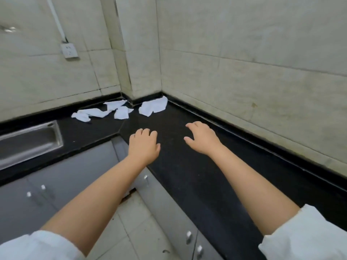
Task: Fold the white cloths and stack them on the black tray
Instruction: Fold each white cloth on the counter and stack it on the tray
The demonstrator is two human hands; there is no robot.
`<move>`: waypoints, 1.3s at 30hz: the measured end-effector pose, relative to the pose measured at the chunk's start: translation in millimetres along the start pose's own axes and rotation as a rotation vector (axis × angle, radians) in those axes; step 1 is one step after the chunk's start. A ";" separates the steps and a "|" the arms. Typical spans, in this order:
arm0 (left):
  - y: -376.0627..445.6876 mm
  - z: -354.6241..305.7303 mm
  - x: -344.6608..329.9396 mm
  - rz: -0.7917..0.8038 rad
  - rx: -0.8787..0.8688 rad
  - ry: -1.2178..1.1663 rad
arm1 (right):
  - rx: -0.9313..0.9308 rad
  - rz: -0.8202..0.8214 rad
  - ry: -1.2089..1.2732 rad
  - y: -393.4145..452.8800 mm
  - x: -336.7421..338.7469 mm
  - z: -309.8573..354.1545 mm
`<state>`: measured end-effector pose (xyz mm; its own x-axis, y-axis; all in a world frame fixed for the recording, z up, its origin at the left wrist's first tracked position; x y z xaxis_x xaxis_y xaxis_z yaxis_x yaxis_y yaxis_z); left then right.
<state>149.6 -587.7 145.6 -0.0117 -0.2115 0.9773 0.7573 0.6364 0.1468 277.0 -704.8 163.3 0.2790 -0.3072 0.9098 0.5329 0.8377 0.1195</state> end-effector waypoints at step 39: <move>617.0 283.6 -328.7 0.273 -0.393 -0.282 | -0.716 0.003 0.067 696.4 -337.5 -20.5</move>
<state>435.5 84.8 -41.7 0.0861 0.1636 0.9828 0.9433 0.3040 -0.1332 570.3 -27.0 -68.7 0.3173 -0.3513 0.8808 0.9187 0.3440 -0.1938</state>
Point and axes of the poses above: each hand's wrist, its own y-axis towards the middle knuckle, its own x-axis out of the back of the hand, z = x × y, the point moved 1 cm from there along y, towards the middle knuckle, and after that the axes turned 9 degrees about y, right-handed, at the moved point
